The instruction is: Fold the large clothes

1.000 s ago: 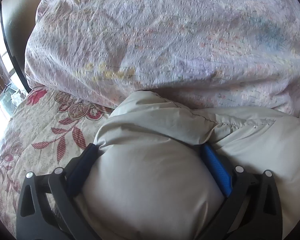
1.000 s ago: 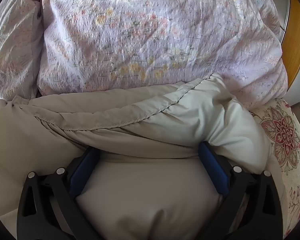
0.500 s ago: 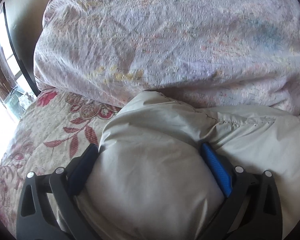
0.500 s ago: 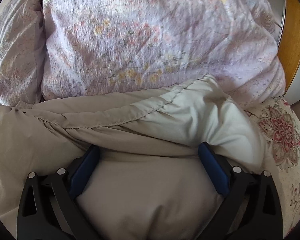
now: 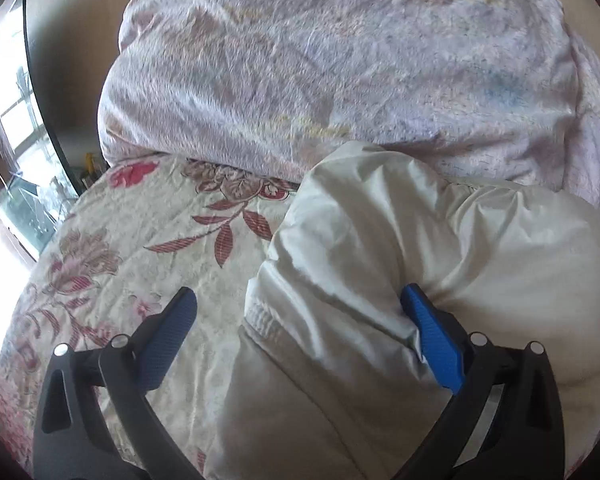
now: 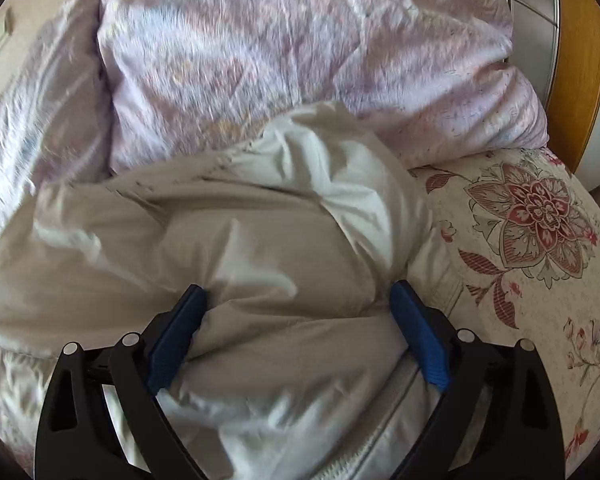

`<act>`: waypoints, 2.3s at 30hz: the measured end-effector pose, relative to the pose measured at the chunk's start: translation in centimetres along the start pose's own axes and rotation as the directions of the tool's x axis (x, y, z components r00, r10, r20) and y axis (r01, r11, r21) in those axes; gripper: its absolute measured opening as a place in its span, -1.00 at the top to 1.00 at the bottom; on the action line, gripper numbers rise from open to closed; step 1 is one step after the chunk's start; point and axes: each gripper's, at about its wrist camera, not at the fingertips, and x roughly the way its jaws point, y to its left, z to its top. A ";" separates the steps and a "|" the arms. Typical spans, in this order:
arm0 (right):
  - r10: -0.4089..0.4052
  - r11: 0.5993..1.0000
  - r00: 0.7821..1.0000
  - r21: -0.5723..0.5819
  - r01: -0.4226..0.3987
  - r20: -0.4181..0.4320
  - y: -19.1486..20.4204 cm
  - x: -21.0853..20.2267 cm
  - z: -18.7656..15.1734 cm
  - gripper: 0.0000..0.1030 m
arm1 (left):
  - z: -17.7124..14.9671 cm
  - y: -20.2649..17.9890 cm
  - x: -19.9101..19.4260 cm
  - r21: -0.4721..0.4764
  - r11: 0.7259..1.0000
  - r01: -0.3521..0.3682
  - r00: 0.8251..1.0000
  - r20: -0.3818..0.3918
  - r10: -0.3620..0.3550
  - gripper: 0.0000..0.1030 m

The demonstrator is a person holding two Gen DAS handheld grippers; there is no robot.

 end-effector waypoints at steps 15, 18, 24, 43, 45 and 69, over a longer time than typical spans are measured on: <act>0.179 0.932 0.982 0.309 -0.190 0.066 -5.0 -10.2 -4.0 -0.93 | -5.2 7.1 -5.5 -0.146 0.970 0.195 0.974 -0.087 -0.209 -0.87; 0.203 0.902 0.979 0.385 -0.198 0.027 -6.5 -10.8 -5.8 -0.76 | -6.9 8.4 -6.7 -0.183 0.960 0.212 0.966 -0.108 -0.234 -0.87; 0.312 0.811 0.947 0.542 -0.222 -0.079 -7.5 -8.9 -8.5 -0.56 | -9.5 10.1 -6.8 -0.325 0.905 0.274 0.929 -0.153 -0.336 -0.47; 0.458 0.641 0.885 0.657 -0.397 0.087 -8.4 -5.6 -10.2 0.18 | -10.3 8.9 -3.7 -0.624 0.673 0.397 0.850 -0.026 -0.525 0.26; 0.465 0.638 0.879 0.648 -0.416 0.107 -8.3 -5.8 -10.1 0.33 | -10.1 8.8 -3.8 -0.635 0.657 0.406 0.850 -0.001 -0.527 0.39; 0.621 0.622 0.782 0.569 -0.538 0.060 -6.3 -14.1 -17.4 0.57 | -17.0 17.0 -14.9 -0.576 0.700 0.422 0.874 0.055 -0.482 0.67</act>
